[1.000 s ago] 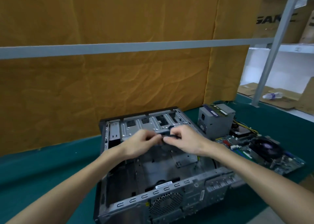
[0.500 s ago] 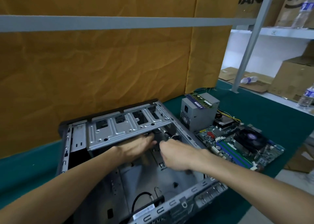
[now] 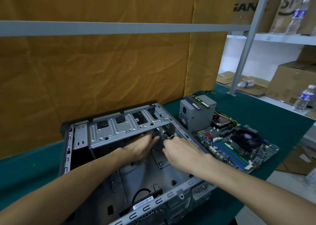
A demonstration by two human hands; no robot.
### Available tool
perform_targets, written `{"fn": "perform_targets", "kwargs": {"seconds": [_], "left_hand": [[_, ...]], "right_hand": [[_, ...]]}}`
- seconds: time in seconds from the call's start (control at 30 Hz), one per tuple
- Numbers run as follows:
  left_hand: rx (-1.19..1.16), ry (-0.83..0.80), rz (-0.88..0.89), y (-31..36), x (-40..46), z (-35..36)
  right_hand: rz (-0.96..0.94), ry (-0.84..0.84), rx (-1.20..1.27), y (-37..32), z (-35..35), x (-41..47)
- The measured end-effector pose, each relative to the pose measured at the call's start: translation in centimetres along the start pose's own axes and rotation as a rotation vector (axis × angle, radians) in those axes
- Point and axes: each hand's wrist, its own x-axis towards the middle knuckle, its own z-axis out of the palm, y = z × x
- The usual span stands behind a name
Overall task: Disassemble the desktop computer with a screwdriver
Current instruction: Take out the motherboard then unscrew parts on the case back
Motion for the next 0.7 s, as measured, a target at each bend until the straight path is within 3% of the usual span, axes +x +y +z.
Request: {"fn": "perform_targets", "kwargs": {"seconds": [0.23, 0.5, 0.7], "left_hand": [[-0.029, -0.109, 0.051, 2.2, 1.5, 1.2], [-0.016, -0.007, 0.034, 1.3, 2.4, 2.9], [-0.065, -0.017, -0.036, 2.1, 3.3, 3.0]], "right_hand": [[0.226, -0.246, 0.038, -0.1, 0.9, 1.5], [0.343, -0.213, 0.087, 0.2, 1.4, 2.1], [0.26, -0.202, 0.029, 0.3, 1.7, 1.9]]}}
